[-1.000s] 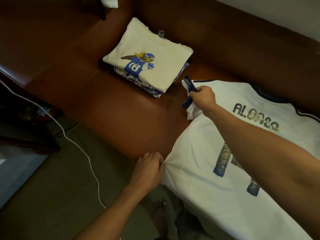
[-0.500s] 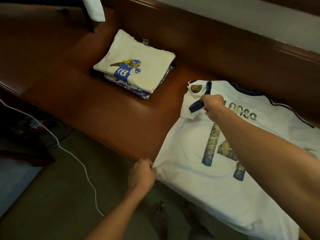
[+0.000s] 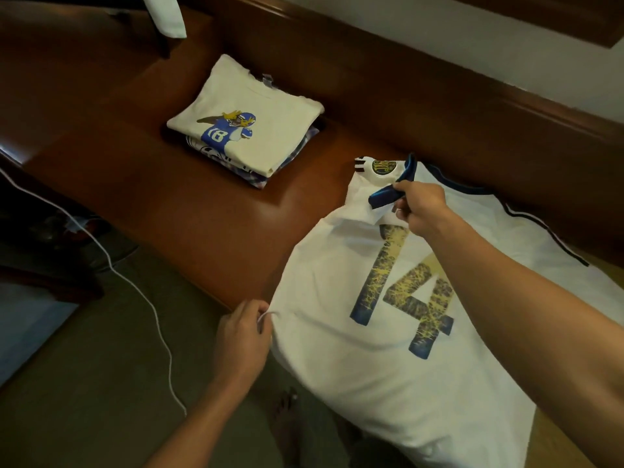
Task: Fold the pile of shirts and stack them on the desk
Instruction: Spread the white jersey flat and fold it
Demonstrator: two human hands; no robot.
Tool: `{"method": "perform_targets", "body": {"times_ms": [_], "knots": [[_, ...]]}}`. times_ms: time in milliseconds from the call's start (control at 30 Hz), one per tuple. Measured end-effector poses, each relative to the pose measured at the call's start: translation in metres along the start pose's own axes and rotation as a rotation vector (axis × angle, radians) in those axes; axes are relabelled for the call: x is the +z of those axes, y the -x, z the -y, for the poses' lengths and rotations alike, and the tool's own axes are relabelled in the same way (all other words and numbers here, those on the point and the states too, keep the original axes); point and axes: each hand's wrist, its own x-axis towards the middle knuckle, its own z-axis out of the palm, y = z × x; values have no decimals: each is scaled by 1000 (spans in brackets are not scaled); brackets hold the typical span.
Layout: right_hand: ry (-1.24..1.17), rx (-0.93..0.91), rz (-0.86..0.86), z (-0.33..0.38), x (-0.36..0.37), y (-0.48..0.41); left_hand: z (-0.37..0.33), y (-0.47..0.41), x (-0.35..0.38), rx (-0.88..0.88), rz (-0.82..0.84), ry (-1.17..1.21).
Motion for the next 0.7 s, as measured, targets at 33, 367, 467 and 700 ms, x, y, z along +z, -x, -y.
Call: {"method": "perform_targets", "body": {"times_ms": [33, 367, 467, 700], "knots": [[-37, 9, -8, -1, -11, 0, -3, 7, 1, 17, -17, -26], [9, 232, 54, -37, -64, -4, -9, 31, 36, -154, 25, 50], [36, 185, 13, -33, -62, -5, -19, 35, 35, -128, -52, 58], [-189, 60, 61, -17, -92, 4, -15, 48, 27, 184, -209, -54]]}}
